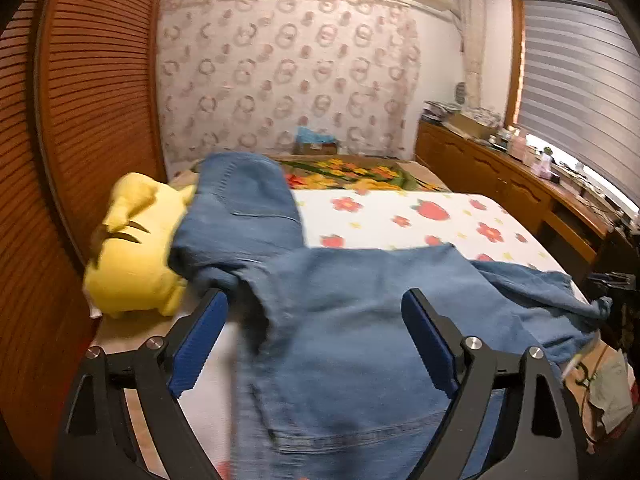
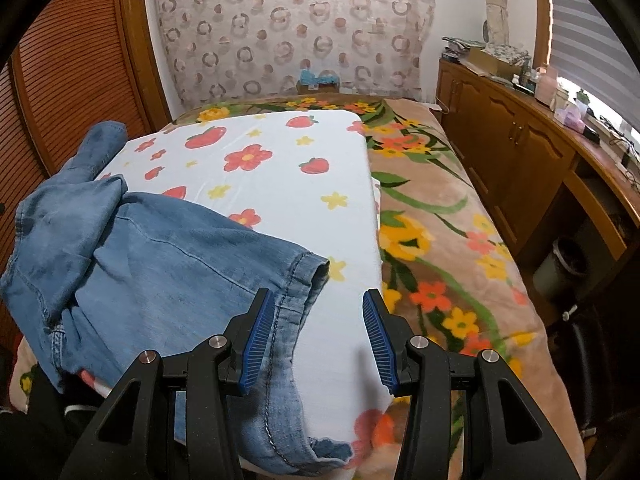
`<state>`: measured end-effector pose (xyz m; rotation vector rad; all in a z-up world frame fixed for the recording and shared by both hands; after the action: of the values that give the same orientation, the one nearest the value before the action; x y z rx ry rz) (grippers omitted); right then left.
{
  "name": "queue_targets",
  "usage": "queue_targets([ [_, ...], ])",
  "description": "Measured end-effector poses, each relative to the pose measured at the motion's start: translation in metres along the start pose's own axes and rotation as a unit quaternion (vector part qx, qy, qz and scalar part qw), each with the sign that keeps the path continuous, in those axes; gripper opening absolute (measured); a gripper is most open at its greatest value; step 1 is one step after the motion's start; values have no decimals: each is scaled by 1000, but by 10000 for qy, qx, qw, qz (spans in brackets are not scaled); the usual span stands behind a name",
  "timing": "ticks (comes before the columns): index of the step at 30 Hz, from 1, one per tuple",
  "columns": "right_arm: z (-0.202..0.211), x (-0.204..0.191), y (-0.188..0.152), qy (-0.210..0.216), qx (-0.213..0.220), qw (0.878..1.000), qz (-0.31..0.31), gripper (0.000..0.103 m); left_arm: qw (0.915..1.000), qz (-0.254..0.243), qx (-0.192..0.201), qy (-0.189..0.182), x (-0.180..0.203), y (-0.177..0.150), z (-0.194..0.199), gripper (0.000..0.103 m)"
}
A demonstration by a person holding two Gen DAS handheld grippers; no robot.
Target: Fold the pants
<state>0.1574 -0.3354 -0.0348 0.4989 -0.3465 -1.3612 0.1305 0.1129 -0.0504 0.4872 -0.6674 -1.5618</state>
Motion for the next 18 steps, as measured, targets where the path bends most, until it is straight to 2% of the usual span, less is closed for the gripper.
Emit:
queue_targets([
  [7, -7, 1, 8, 127, -102, 9998, 110, 48, 9990, -153, -264, -317, 30, -12, -22, 91],
  [9, -12, 0, 12, 153, -147, 9997, 148, 43, 9984, -203, -342, -406, 40, -15, -28, 91],
  [18, -44, -1, 26, 173, -534, 9981, 263, 39, 9962, -395, -487, -598, 72, -25, -39, 91],
])
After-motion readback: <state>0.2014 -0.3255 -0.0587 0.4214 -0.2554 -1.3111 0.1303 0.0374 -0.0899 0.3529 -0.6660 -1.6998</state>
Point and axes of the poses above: each gripper's, at about its wrist camera, not at the fingertips, and z roughly against the way its jaws point, x to its right, y to its top, the point moved 4 cm from there along -z, roughly the way its jaws point, and after that the axes turned 14 degrees about -x, right-handed, at the moved point
